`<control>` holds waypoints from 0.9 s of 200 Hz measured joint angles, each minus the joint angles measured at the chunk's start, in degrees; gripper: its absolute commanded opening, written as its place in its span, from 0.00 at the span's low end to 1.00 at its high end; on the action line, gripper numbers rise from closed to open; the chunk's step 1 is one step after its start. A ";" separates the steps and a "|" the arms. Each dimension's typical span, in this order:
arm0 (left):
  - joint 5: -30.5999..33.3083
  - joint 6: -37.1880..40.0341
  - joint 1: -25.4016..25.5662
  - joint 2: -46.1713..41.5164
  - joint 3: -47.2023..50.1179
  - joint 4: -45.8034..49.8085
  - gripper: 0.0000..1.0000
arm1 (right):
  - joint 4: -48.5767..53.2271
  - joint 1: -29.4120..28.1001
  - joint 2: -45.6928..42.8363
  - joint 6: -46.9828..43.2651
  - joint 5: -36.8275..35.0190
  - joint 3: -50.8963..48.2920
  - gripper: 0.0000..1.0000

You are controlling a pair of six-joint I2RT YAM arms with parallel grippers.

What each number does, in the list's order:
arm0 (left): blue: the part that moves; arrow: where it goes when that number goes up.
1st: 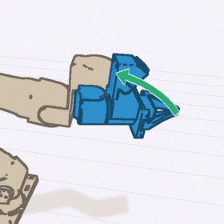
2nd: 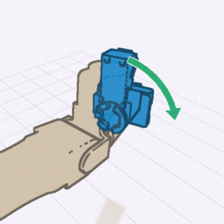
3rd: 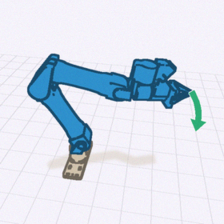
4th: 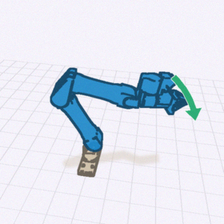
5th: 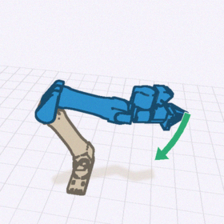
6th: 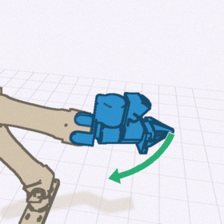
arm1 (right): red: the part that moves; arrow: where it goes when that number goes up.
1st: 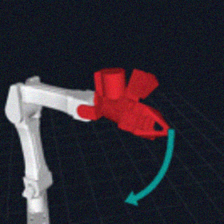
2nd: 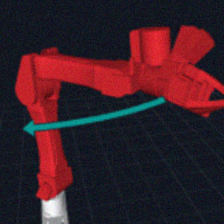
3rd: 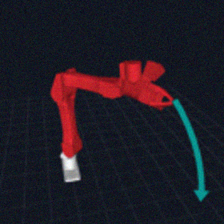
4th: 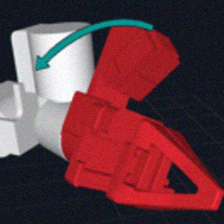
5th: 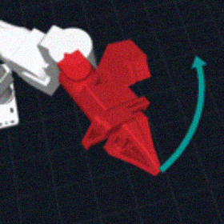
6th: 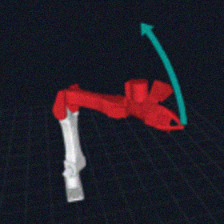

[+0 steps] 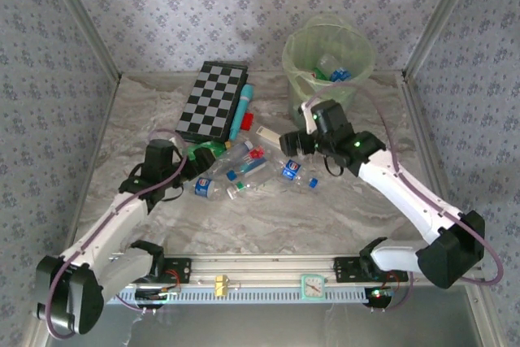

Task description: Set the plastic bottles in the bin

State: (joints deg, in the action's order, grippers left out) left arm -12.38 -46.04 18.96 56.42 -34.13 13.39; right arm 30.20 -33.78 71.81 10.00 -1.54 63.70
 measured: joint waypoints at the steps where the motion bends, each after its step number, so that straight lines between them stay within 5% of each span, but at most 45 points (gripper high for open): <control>1: 0.00 0.07 0.07 0.07 -0.07 0.00 1.00 | 0.04 -0.07 -0.02 0.00 0.02 -0.17 1.00; 91: 1.77 2.60 5.11 6.49 -4.35 0.13 1.00 | 5.42 -3.56 9.44 -6.86 1.31 -3.78 1.00; 180: 2.97 2.73 6.62 6.64 -4.79 0.59 1.00 | 5.09 -3.56 25.29 -13.22 -4.37 -1.53 0.82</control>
State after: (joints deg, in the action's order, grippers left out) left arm -9.41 -43.31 25.58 63.07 -38.92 13.98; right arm 35.29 -37.34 97.10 -3.22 -5.91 62.17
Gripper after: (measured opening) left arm 0.997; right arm 0.835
